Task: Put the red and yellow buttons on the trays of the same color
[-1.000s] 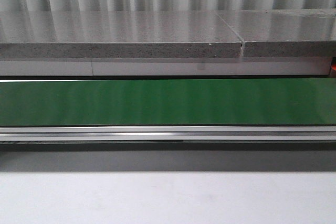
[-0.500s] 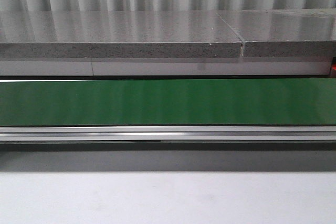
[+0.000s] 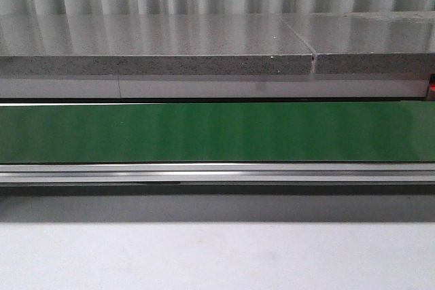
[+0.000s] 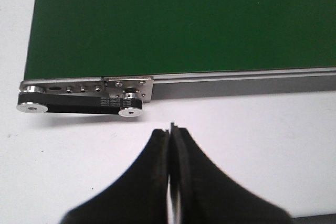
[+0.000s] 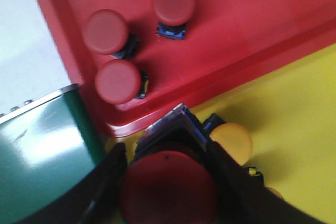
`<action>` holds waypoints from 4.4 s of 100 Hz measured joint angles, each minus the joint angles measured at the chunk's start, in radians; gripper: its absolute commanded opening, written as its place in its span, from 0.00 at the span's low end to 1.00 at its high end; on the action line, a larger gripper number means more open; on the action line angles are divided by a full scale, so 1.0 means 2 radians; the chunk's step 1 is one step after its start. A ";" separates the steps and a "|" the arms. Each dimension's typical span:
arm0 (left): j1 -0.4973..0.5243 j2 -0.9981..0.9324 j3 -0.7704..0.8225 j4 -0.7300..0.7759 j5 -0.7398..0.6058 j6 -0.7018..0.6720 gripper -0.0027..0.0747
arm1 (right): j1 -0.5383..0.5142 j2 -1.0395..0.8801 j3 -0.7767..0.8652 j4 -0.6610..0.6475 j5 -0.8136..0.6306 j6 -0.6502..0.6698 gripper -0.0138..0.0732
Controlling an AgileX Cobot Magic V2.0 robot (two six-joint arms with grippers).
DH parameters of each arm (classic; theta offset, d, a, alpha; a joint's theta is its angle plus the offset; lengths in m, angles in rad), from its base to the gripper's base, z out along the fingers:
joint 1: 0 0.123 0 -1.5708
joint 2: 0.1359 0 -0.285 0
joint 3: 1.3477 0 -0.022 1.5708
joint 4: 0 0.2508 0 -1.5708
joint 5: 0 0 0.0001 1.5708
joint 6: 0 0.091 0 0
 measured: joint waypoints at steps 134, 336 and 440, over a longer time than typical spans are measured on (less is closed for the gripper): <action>0.000 0.000 0.000 0.000 0.000 0.000 0.01 | -0.022 0.170 -0.031 0.048 -0.099 0.022 0.53; 0.000 0.000 0.000 0.000 0.000 0.000 0.01 | 0.232 -0.094 0.058 0.016 -0.071 -0.044 0.08; 0.000 0.000 0.000 0.000 0.000 0.000 0.01 | 0.232 -0.411 0.335 0.013 -0.261 -0.061 0.08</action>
